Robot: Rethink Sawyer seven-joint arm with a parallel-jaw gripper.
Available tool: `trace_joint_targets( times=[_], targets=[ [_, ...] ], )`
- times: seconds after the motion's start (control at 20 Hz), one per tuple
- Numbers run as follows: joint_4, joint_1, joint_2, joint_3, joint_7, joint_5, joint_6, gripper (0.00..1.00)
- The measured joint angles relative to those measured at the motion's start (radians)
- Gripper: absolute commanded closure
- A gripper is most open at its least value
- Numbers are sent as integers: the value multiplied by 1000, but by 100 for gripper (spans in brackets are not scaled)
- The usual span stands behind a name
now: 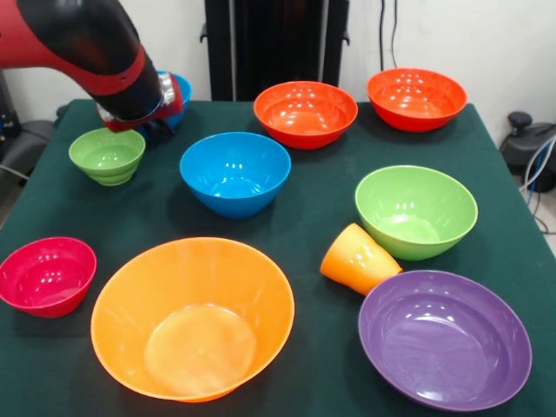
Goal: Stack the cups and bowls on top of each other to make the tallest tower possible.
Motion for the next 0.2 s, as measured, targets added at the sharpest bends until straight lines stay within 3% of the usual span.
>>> trace_joint_targets(
  times=[0.1, 0.2],
  targets=[
    [1, -42, 20, 41, 0, 86, -23, 100],
    [3, -65, 28, 64, 0, 131, -29, 100]
  ],
)
